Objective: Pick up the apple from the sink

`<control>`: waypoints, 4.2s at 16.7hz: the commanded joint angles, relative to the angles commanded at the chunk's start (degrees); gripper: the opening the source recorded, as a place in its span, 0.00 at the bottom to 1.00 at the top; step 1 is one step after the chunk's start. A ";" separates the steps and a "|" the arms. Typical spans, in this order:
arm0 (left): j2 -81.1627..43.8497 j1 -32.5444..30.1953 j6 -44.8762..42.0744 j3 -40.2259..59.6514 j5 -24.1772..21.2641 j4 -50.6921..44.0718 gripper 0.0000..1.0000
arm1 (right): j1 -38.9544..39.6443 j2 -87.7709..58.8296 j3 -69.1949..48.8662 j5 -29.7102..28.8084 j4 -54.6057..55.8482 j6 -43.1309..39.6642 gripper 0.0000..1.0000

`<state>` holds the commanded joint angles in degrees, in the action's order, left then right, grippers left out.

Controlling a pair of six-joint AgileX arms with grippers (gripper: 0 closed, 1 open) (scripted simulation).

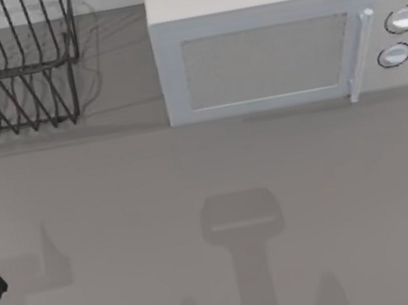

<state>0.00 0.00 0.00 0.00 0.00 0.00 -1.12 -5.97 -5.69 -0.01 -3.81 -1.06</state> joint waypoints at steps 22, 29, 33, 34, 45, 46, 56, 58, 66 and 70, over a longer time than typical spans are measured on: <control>0.00 0.00 0.00 0.00 0.00 0.00 1.00 | -16.44 -113.18 -86.68 -0.14 -55.94 -15.47 1.00; 0.00 0.00 0.00 0.00 0.00 0.00 1.00 | -17.16 -117.84 -90.31 -0.14 -58.38 -16.15 1.00; 0.00 0.00 0.00 0.00 0.00 0.00 1.00 | -16.87 -119.34 -89.07 -0.17 -56.09 -16.07 1.00; 0.00 0.00 0.00 0.00 0.00 0.00 1.00 | -16.89 -120.54 -88.25 -0.18 -54.21 -16.06 1.00; 0.00 0.00 0.00 0.00 0.00 0.00 1.00 | -17.08 -133.79 -79.31 -0.31 -31.43 -15.88 1.00; 0.00 0.00 0.00 0.00 0.00 0.00 1.00 | -17.08 -133.79 -79.31 -0.31 -31.43 -15.88 1.00; 0.00 0.00 0.00 0.00 0.00 0.00 1.00 | -17.08 -133.79 -79.31 -0.31 -31.43 -15.88 0.32; 0.00 0.00 0.00 0.00 0.00 0.00 1.00 | -17.08 -133.79 -79.31 -0.31 -31.43 -15.88 0.17; 0.00 0.00 0.00 0.00 0.00 0.00 1.00 | -17.08 -133.79 -79.31 -0.31 -31.43 -15.88 0.00; 0.00 0.00 0.00 0.00 0.00 0.00 1.00 | -16.96 -130.01 -80.33 0.58 -33.36 -15.40 0.00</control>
<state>0.00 0.00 0.00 0.00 0.00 0.00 -18.08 -135.98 -86.02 0.57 -37.17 -16.46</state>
